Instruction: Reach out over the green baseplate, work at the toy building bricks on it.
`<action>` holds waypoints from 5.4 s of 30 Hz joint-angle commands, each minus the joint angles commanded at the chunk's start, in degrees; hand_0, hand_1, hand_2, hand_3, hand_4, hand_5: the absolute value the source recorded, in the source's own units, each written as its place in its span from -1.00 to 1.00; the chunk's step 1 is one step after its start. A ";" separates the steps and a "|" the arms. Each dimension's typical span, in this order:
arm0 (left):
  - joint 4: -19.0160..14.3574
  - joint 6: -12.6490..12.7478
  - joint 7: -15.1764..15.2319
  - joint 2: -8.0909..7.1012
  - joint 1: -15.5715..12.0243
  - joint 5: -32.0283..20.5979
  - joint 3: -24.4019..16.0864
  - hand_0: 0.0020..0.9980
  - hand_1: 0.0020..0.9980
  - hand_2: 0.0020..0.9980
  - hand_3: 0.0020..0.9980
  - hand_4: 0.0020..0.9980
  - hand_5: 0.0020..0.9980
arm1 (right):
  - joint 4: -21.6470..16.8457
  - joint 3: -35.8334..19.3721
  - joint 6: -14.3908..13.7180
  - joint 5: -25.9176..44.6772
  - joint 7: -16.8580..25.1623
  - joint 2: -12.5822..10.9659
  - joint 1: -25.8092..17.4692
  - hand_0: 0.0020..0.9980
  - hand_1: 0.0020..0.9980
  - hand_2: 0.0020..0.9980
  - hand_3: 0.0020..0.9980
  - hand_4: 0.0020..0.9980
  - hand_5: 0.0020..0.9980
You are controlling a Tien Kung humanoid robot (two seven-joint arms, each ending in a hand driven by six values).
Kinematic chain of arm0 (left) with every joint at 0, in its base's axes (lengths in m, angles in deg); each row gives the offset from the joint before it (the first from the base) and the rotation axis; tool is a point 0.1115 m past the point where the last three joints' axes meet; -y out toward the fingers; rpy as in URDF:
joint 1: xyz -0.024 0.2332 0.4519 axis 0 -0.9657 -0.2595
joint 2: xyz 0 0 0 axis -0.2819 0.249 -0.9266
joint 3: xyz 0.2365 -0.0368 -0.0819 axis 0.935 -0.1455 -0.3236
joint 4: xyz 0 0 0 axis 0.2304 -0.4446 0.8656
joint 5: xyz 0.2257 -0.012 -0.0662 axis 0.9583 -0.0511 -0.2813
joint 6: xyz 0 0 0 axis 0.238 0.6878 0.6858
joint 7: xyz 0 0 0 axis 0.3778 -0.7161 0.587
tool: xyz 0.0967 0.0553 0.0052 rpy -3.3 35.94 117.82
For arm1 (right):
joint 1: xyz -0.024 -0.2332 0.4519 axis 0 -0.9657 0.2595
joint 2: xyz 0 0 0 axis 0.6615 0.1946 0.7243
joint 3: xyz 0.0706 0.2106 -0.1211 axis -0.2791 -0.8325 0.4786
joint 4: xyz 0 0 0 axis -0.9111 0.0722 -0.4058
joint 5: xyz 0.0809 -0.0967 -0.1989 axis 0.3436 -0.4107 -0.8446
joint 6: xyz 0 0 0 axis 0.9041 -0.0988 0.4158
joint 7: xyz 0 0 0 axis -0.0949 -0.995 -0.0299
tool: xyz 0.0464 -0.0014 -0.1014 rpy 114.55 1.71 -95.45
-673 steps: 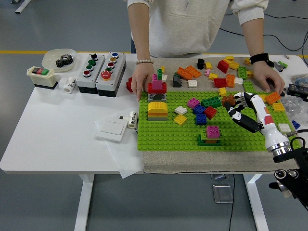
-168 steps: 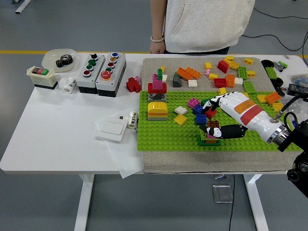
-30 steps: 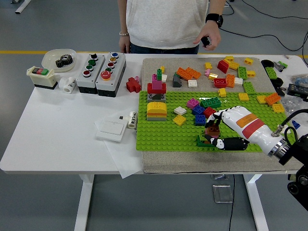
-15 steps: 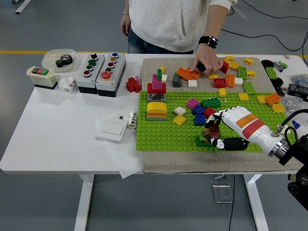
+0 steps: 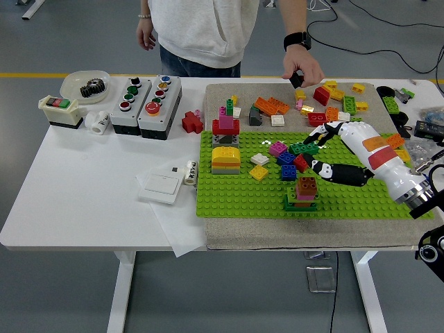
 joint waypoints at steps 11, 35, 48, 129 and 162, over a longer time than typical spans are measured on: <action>0.33 0.43 0.05 -0.10 -0.65 -0.85 0.63 -0.03 0.14 0.27 0.16 0.21 0.35 | 3.49 -0.23 2.55 26.00 -0.95 0.26 4.87 0.67 0.61 0.70 0.69 0.91 0.38; 0.48 0.69 -0.20 -0.09 -1.03 -0.53 0.46 -0.04 0.14 0.27 0.16 0.21 0.35 | 12.50 -0.96 2.70 40.12 -1.32 1.69 6.20 0.75 0.66 0.73 0.75 1.00 0.54; 0.45 1.06 0.20 0.09 -0.65 -1.60 0.78 -0.04 0.14 0.27 0.16 0.21 0.35 | 12.98 -1.52 2.84 40.98 -1.30 1.29 5.99 0.75 0.65 0.73 0.74 1.00 0.55; 0.23 0.93 0.60 0.02 0.12 -2.73 1.65 -0.03 0.14 0.28 0.15 0.21 0.34 | 42.32 25.74 5.76 7.61 -3.07 5.02 25.77 0.30 0.23 0.31 0.48 0.90 -0.70; 0.02 0.33 -0.14 0.07 0.14 -0.10 0.24 -0.02 0.15 0.29 0.15 0.21 0.35 | 50.20 29.45 0.85 10.29 -2.68 9.14 25.48 0.25 0.14 0.14 0.13 0.65 -0.52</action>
